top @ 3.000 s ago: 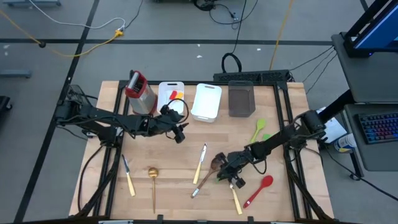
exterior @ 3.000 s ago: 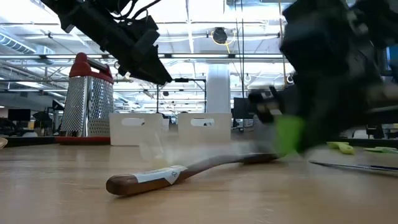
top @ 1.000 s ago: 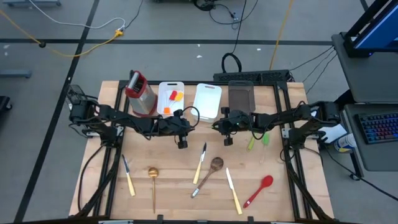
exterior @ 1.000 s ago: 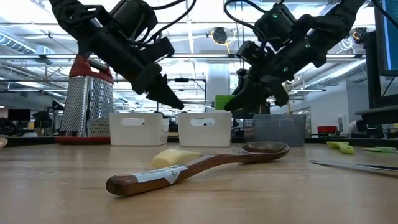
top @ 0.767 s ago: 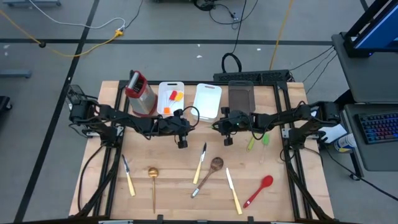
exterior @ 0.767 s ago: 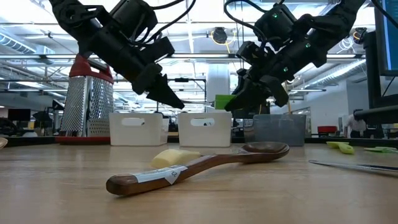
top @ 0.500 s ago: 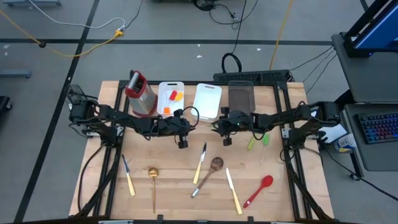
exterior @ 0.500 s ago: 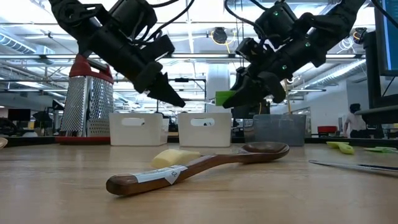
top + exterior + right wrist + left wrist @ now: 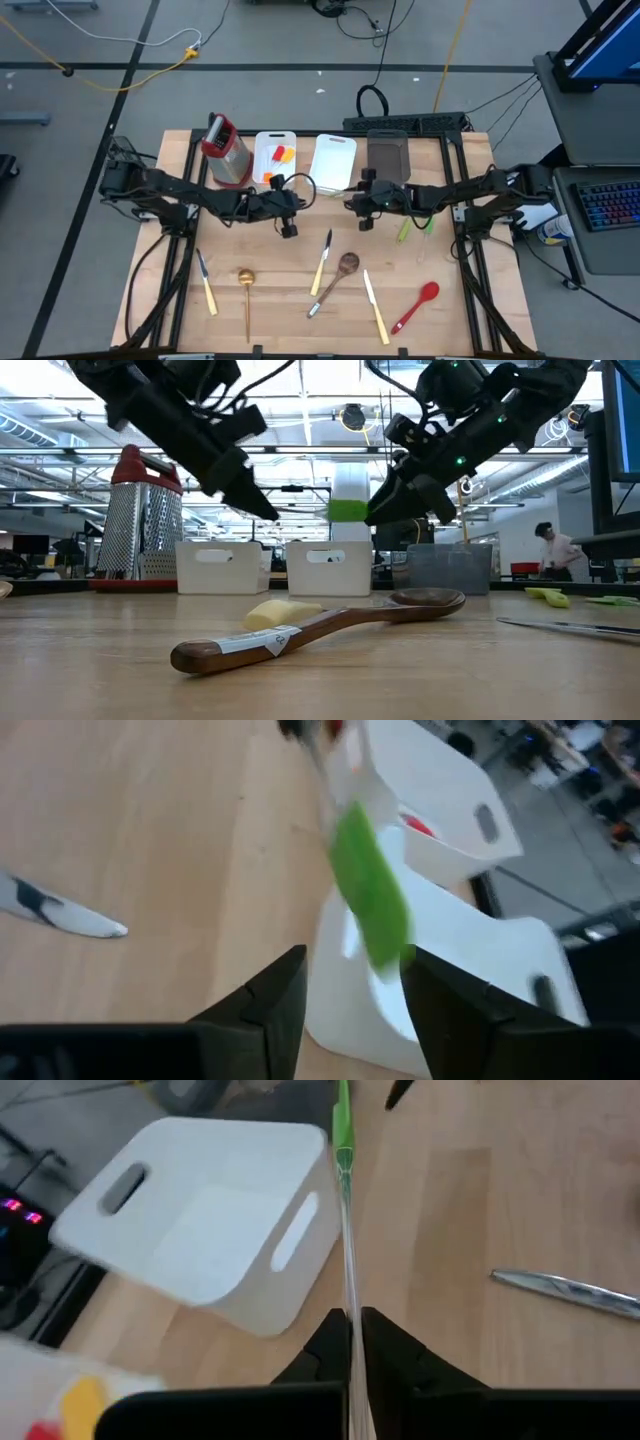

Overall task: Pick & Place Kitchen Items
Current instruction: Put the bottom green spatula into the left white bin

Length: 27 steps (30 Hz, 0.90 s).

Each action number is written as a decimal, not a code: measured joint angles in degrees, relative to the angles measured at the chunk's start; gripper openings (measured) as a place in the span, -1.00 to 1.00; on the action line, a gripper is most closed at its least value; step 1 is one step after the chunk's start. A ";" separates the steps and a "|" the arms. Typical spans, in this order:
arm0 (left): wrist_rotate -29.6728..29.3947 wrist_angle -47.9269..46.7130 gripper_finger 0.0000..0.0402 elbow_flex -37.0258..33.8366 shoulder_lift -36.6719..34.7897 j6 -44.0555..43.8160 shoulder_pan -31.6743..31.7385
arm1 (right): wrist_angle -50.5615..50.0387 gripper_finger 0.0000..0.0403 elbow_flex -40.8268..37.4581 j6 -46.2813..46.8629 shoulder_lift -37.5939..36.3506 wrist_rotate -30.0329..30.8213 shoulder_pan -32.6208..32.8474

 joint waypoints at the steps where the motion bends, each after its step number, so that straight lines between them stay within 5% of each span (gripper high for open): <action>1: -1.40 -0.81 -0.97 -0.01 -1.25 -0.78 -0.40 | -1.24 -0.21 -0.01 0.22 -0.49 1.09 0.09; 6: -10.49 -7.56 -0.97 0.05 -7.58 -4.67 -2.06 | -6.08 -0.20 -0.05 2.66 -1.12 3.92 0.43; 11: -18.26 -16.54 -0.96 0.05 -11.29 -19.80 -0.56 | -11.06 -0.21 -0.05 5.29 -1.19 3.92 0.95; 27: -10.32 -23.53 -0.93 0.10 -5.93 -29.55 13.79 | -11.40 -0.23 -0.05 8.50 -1.21 3.88 2.30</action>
